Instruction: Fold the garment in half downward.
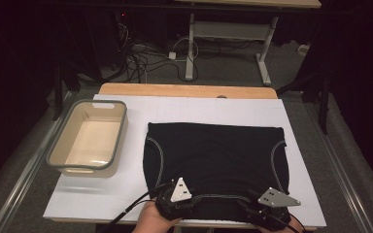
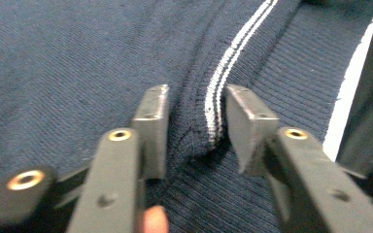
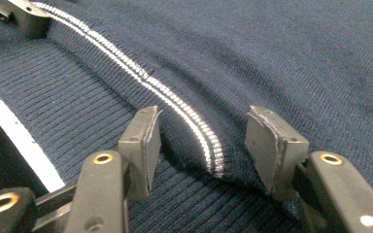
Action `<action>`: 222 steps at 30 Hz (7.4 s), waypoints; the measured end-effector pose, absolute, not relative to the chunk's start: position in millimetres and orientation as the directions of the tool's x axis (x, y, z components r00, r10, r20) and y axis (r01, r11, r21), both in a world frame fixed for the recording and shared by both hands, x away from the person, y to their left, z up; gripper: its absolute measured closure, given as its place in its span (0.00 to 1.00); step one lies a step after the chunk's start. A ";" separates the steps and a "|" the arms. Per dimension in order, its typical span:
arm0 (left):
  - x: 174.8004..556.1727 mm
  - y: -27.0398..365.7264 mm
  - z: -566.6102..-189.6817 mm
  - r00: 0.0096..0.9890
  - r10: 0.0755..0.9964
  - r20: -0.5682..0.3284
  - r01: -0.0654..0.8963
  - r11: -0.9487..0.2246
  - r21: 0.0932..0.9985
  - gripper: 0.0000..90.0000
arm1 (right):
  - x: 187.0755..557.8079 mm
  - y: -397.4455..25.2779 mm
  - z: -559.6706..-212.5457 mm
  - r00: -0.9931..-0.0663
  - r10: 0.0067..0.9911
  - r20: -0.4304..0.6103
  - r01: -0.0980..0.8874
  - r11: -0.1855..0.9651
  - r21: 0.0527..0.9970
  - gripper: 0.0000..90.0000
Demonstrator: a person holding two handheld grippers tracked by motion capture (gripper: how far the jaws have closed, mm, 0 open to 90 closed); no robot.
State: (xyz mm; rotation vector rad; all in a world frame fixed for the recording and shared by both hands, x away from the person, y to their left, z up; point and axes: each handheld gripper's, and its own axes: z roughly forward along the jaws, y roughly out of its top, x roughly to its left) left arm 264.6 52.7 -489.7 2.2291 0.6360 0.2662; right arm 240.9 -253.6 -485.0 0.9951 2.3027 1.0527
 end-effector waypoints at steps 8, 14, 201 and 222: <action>263.8 53.1 -489.9 0.839 0.543 -0.003 0.363 -0.556 0.748 0.81 | 241.3 -252.8 -486.7 -0.640 0.761 -0.105 0.427 0.466 0.775 0.73; 264.0 56.4 -487.8 0.842 0.539 -0.022 0.360 -0.531 0.767 0.83 | 241.2 -252.5 -485.9 -0.643 0.758 -0.113 0.416 0.469 0.779 0.87; 380.5 154.2 -488.4 0.674 0.726 -0.136 0.469 -0.279 0.838 0.00 | 284.3 -67.6 -466.9 -0.756 0.655 0.004 0.312 0.355 0.881 0.00; 381.3 156.2 -488.3 0.673 0.723 -0.155 0.475 -0.263 0.840 0.00 | 260.6 -10.8 -489.3 -0.831 0.557 -0.001 0.370 0.554 0.746 0.43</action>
